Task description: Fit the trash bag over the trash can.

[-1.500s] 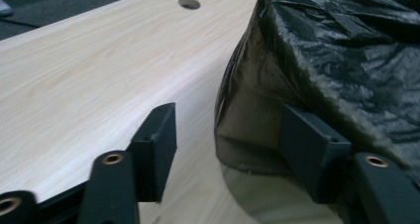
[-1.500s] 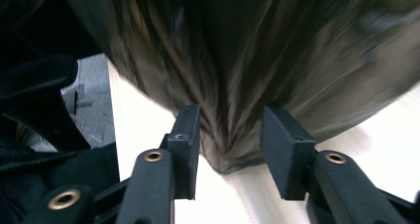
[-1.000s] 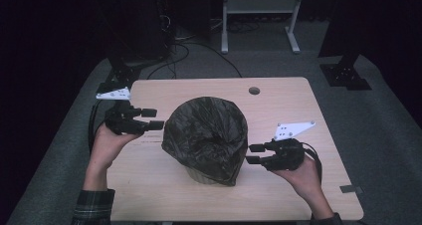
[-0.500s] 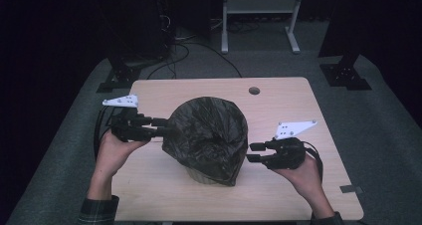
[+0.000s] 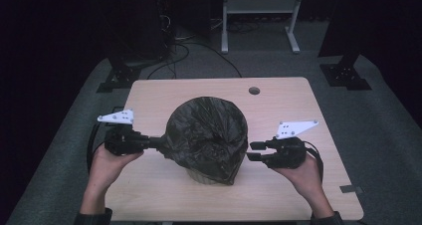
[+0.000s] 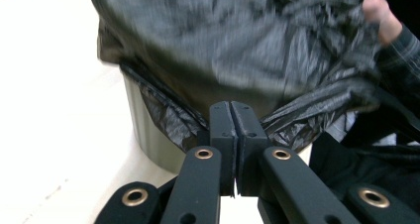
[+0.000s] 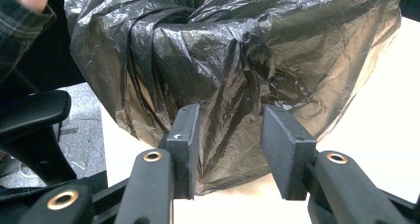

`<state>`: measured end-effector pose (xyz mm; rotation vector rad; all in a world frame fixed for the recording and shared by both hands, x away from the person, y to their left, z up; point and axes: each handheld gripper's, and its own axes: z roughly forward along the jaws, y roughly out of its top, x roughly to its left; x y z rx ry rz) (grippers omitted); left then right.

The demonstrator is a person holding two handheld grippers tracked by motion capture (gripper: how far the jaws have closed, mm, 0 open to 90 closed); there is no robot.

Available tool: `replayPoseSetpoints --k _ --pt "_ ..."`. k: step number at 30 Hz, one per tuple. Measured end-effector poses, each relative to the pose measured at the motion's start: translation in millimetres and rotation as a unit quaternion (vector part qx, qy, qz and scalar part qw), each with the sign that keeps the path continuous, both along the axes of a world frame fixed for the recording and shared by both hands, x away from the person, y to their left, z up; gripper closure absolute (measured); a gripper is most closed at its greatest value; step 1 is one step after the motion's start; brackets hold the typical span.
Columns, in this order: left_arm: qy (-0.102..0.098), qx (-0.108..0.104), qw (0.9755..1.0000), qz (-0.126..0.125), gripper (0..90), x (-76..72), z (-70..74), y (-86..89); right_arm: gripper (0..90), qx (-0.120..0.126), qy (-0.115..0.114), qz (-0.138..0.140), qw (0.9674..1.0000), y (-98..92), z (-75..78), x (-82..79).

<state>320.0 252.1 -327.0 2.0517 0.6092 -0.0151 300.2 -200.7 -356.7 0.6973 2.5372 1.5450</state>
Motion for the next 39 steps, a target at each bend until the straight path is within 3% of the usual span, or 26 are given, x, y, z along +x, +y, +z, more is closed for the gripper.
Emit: replayPoseSetpoints --k 5,9,15,25,34,36,39 --pt "0.02 0.017 0.9997 -0.002 89.6 -0.3 -23.1 0.6 54.4 0.004 -0.003 0.0 1.0 3.0 0.5 1.8" --pt "0.029 0.019 0.9994 -0.004 89.7 1.7 -34.4 -0.7 52.4 0.008 -0.007 0.001 0.9999 7.7 2.1 4.8" --pt "0.026 0.028 0.9992 -0.005 89.8 2.0 -35.4 -4.4 89.7 0.009 -0.007 0.025 0.9996 15.7 1.9 8.2" --pt "0.039 0.071 0.9966 0.014 90.0 9.7 -58.3 -7.9 90.0 -0.037 0.022 0.014 0.999 16.4 -20.7 14.5" --pt "0.052 0.115 0.9916 0.027 90.0 18.6 -77.8 -10.9 90.0 -0.068 0.038 -0.002 0.997 15.9 -36.5 23.6" --pt "0.057 0.114 0.9915 0.026 90.0 18.7 -81.9 -12.0 90.0 -0.075 0.04 -0.004 0.9964 15.9 -39.0 25.1" --pt "0.049 0.105 0.993 0.025 87.1 16.8 -80.8 -11.1 89.7 -0.074 0.038 -0.008 0.9965 14.4 -39.8 25.5"
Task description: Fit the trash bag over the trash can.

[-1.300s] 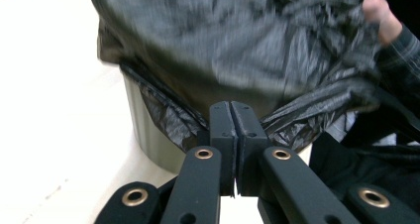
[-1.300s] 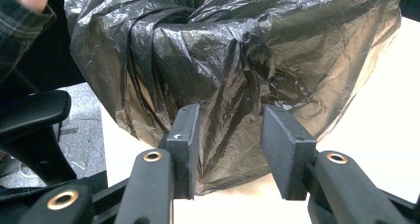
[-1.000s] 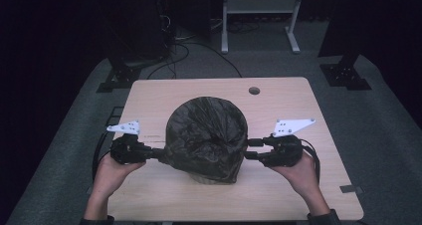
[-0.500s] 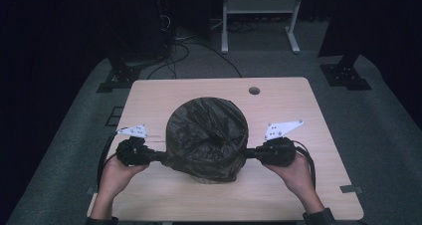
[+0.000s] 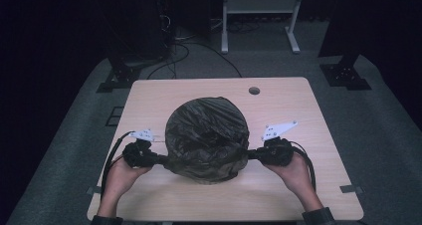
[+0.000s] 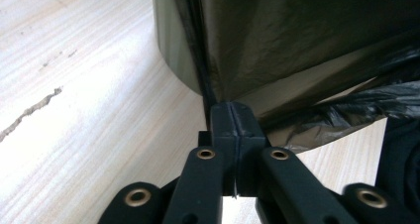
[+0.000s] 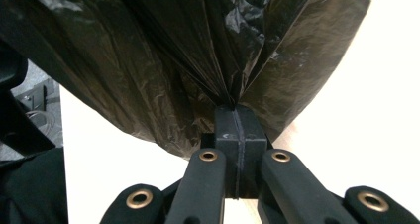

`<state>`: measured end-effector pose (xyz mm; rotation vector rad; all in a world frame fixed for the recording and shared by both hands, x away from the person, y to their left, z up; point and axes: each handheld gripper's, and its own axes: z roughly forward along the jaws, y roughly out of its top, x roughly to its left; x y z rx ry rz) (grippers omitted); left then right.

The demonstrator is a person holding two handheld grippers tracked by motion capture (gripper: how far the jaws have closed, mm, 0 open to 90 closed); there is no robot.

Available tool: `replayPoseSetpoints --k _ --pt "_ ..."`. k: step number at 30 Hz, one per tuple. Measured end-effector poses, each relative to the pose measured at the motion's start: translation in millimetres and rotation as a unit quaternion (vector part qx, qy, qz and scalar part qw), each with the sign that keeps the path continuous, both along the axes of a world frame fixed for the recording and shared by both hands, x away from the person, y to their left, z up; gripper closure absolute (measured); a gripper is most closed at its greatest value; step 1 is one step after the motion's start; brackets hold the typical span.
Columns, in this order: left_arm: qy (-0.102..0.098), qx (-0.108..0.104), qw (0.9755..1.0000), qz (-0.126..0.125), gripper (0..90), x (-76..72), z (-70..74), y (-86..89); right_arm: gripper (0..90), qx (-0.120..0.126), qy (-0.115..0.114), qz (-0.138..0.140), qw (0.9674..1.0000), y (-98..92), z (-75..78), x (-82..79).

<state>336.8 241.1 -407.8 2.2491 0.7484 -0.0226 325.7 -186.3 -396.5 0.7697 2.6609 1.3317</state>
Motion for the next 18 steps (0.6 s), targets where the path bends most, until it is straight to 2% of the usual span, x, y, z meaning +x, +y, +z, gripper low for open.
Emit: replayPoseSetpoints --k 2,3,7,10,12,16,18 --pt "-0.004 -0.017 0.9998 -0.002 80.1 -2.1 4.2 2.9 77.9 0.007 -0.01 -0.006 0.9999 -1.7 3.0 -1.3" --pt "-0.01 -0.024 0.9997 0.001 74.3 -3.2 6.7 4.4 75.2 0.011 -0.012 -0.007 0.9998 -2.8 5.1 -1.7" --pt "-0.028 -0.053 0.9982 0.005 59.9 -10.3 17.2 11.0 64.8 0.024 -0.026 -0.01 0.9993 -6.6 14.7 -4.9" --pt "-0.051 -0.061 0.9968 0.014 43.1 -17.2 21.0 14.5 56.6 0.031 -0.031 -0.009 0.999 -9.6 21.8 -7.1" --pt "-0.062 -0.064 0.9959 0.013 35.5 -21.7 20.1 16.3 47.9 0.038 -0.034 -0.011 0.9986 -12.3 26.5 -8.4" --pt "-0.086 -0.06 0.9942 0.022 19.3 -29.5 12.9 18.7 32.4 0.053 -0.037 -0.021 0.9977 -19.1 36.8 -9.9" --pt "-0.095 -0.062 0.9931 0.029 14.6 -32.6 7.8 21.0 25.4 0.06 -0.037 -0.025 0.9972 -23.5 43.3 -10.8"
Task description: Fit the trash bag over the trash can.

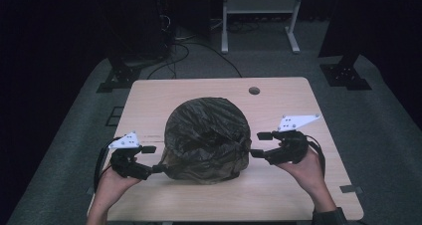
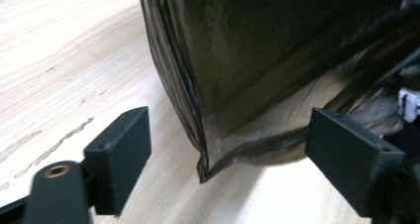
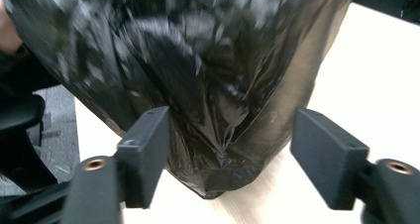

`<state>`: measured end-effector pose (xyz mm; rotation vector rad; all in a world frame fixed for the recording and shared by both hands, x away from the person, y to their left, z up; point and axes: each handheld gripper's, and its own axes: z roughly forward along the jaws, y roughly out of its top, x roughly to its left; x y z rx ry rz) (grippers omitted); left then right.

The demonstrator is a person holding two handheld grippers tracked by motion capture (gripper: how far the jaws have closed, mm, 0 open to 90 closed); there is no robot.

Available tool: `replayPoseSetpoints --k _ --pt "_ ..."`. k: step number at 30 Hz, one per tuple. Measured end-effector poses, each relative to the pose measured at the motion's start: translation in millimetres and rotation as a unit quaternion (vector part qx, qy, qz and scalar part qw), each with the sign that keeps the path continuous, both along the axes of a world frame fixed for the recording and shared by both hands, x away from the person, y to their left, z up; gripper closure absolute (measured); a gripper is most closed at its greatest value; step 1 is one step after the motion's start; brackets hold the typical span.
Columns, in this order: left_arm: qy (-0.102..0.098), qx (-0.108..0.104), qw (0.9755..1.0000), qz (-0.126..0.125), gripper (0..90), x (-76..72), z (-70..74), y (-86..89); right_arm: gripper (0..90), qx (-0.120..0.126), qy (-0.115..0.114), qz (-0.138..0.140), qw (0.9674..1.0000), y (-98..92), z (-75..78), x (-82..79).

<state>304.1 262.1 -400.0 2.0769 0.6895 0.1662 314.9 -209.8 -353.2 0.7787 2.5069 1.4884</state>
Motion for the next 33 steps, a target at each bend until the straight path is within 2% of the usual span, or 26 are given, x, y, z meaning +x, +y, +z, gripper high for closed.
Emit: replayPoseSetpoints --k 1,3,4,8,14,21,23,26,33 --pt "-0.004 0.001 1.0 0.005 9.1 -1.0 -2.9 1.0 21.3 0.005 -0.001 -0.003 1.0 -1.8 3.4 0.1" --pt "-0.01 0.005 0.9999 0.009 5.3 -2.5 -9.0 2.5 15.8 0.016 -0.007 -0.006 0.9998 -5.0 9.8 -0.1" --pt "-0.011 0.008 0.9998 0.014 0.6 -2.9 -12.2 3.0 13.0 0.022 -0.01 -0.004 0.9997 -6.2 12.7 -0.1" --pt "-0.011 0.017 0.9997 0.015 0.0 -5.5 -26.9 5.6 9.7 0.023 -0.032 -0.021 0.999 -7.0 24.8 -1.2" --pt "-0.013 0.049 0.9983 0.031 0.0 -6.1 -52.8 8.4 9.6 0.034 -0.065 -0.016 0.9971 -5.4 41.2 -1.0" --pt "-0.012 0.085 0.996 0.024 0.0 -3.3 -74.8 5.1 9.6 0.035 -0.082 -0.011 0.9959 0.5 55.8 2.0" --pt "-0.013 0.099 0.9948 0.021 0.0 -2.9 -78.4 3.0 9.6 0.034 -0.085 -0.007 0.9958 4.0 59.8 3.2" --pt "-0.019 0.107 0.9939 0.017 0.0 -1.6 -82.8 0.6 9.6 0.03 -0.088 0.005 0.9956 10.6 64.7 5.8" --pt "-0.02 0.108 0.9938 0.019 0.0 -0.5 -83.0 0.3 9.7 0.023 -0.092 0.033 0.995 33.2 67.7 17.1"
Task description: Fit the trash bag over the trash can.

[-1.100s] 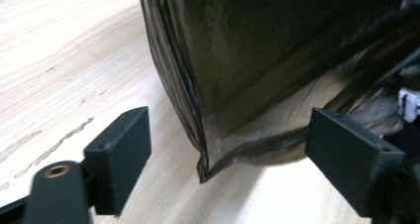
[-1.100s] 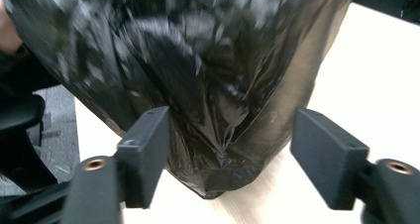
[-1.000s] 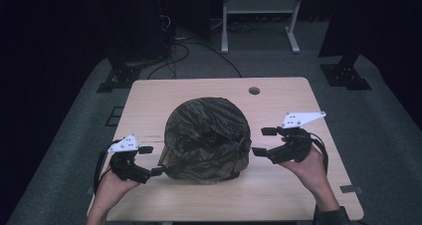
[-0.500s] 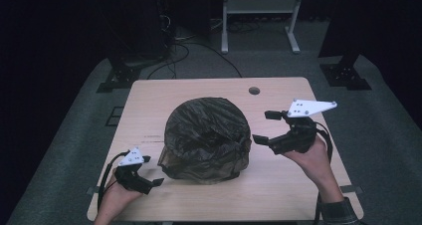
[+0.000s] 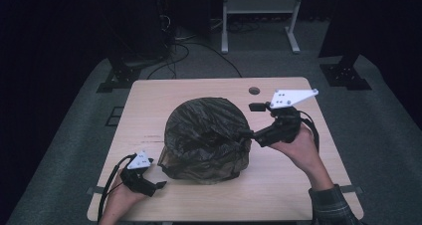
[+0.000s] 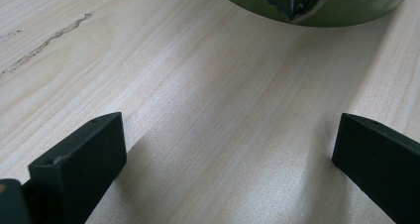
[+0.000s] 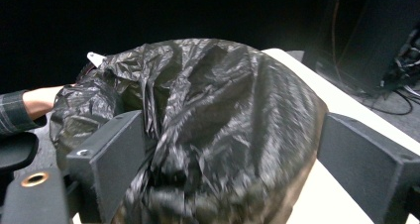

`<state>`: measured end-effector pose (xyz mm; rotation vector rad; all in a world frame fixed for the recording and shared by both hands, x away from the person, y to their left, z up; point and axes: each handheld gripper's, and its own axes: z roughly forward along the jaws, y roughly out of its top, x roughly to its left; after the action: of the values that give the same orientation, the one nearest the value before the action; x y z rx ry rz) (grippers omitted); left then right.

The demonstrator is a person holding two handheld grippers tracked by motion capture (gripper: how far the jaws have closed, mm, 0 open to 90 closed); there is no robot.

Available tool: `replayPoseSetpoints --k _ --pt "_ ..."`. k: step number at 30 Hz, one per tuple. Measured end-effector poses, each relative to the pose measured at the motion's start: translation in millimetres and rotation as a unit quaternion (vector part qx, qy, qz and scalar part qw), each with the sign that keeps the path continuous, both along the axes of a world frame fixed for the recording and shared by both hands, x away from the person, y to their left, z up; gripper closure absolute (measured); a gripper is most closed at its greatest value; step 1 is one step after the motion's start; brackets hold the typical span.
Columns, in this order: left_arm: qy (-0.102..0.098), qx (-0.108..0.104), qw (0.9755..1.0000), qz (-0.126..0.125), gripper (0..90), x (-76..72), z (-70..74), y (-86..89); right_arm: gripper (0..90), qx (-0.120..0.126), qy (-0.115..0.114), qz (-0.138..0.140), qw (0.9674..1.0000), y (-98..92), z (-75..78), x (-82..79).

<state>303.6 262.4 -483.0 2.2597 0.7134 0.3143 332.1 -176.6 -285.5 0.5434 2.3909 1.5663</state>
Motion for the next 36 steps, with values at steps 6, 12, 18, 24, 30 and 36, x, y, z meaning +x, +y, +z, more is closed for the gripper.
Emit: replayPoseSetpoints --k 6,12,18,24,30,36 --pt "0.0 0.0 1.0 0.0 0.0 0.1 -0.1 0.0 9.6 -0.027 0.01 0.026 0.9993 25.8 -3.8 12.4" --pt "0.0 0.0 1.0 0.0 0.0 0.1 -0.1 -0.1 9.7 -0.056 0.017 0.049 0.9971 50.2 -10.3 21.5" --pt "0.0 0.0 1.0 -0.001 0.0 0.1 -0.1 -0.1 9.8 -0.097 0.031 0.063 0.9928 68.7 -19.8 29.2" --pt "0.001 0.0 1.0 -0.003 0.0 0.0 -0.1 -0.2 9.8 -0.124 0.045 0.079 0.9881 80.3 -23.2 32.4" --pt "0.001 -0.001 1.0 -0.004 0.0 -0.1 -0.2 -0.3 9.9 -0.168 0.057 0.089 0.9801 86.3 -20.9 33.7" --pt "0.0 0.0 1.0 -0.005 0.0 -0.2 -0.3 -0.4 11.1 -0.221 0.081 0.103 0.9665 97.1 -19.2 35.1"
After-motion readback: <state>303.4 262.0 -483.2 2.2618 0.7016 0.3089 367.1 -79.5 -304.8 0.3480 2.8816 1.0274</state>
